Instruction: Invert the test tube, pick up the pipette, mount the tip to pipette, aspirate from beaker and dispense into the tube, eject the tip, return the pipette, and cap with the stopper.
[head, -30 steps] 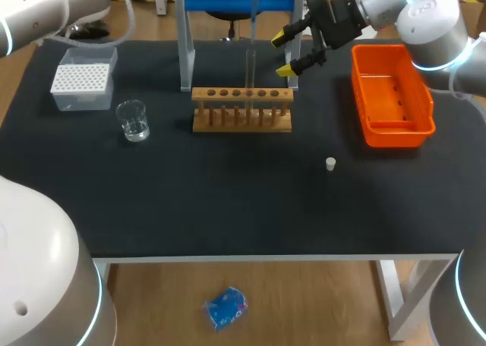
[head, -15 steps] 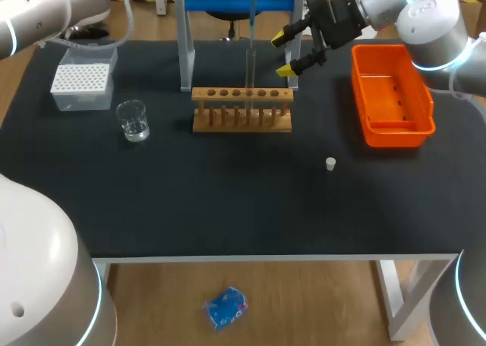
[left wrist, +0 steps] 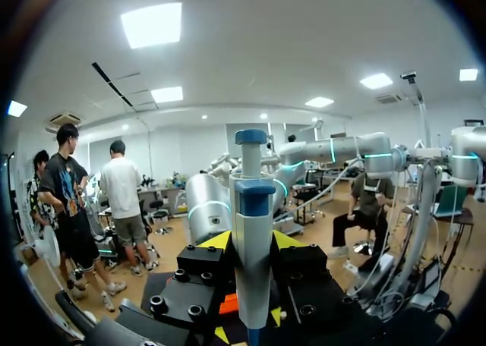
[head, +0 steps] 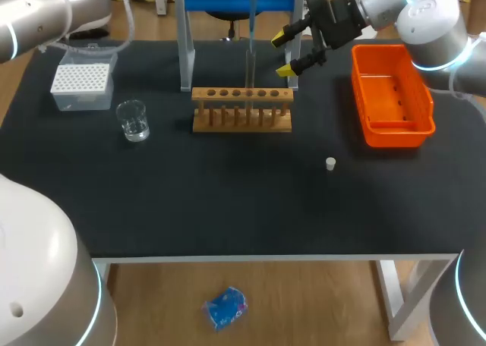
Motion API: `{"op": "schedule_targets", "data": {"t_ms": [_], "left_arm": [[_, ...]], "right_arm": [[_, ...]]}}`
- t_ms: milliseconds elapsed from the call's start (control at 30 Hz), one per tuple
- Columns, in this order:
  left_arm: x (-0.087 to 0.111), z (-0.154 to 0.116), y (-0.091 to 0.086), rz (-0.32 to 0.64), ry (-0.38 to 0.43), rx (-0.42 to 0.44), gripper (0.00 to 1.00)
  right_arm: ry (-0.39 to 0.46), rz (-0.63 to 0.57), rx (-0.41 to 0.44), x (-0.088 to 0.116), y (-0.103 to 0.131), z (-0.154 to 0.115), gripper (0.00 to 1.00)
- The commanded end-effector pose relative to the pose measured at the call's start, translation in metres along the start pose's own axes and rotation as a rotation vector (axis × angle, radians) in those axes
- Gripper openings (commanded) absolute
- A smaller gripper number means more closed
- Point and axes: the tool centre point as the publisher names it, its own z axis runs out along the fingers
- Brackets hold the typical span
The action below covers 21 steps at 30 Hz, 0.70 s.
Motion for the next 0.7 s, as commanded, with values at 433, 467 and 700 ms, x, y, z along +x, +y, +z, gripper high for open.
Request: {"op": "schedule_targets", "data": {"t_ms": [433, 467, 700], "left_arm": [[-0.0012, 0.0005, 0.0054, -0.032, 0.007, 0.014, 0.0], [-0.0017, 0.001, 0.0058, -0.034, 0.008, 0.015, 0.0], [-0.0047, 0.0034, 0.006, -0.023, 0.018, 0.038, 0.0]], "right_arm": [[0.0, 0.0, 0.002, 0.0003, 0.0003, -0.0006, 1.0], [0.0, 0.0, 0.002, 0.0003, 0.0003, -0.0006, 1.0], [0.0, 0.0, 0.002, 0.0003, 0.0003, -0.0006, 1.0]]}}
